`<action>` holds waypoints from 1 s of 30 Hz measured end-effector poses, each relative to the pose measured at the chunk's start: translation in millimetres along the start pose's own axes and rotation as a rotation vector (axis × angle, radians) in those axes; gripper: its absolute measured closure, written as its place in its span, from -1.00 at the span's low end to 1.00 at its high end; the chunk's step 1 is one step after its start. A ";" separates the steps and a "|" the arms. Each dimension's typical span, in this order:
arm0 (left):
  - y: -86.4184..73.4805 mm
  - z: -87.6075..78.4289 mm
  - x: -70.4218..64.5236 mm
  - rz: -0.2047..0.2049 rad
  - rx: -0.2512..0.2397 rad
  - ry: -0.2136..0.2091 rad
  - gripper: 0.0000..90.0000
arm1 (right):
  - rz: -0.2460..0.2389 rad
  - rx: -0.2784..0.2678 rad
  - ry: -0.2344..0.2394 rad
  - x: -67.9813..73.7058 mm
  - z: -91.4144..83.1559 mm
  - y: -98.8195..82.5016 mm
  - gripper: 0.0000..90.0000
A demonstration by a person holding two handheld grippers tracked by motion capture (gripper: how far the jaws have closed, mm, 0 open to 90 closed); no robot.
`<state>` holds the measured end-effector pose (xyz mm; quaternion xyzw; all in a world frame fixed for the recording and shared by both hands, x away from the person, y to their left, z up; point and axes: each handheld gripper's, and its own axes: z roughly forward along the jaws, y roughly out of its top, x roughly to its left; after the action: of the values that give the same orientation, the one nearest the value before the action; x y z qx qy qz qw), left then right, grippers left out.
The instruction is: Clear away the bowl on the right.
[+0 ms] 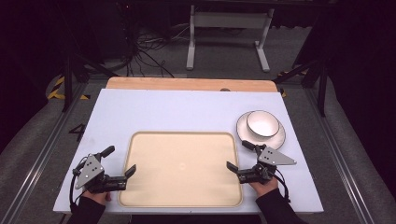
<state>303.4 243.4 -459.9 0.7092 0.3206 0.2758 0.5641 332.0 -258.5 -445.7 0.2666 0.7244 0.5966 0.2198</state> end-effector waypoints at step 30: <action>0.1 -0.5 -2.3 0.017 0.003 0.003 -1.00 | -0.099 0.045 0.006 14.5 -1.8 23.0 -0.94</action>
<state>301.6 241.9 -459.8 0.7124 0.3156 0.2812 0.5602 322.7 -247.0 -422.8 0.2334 0.7507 0.5693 0.2405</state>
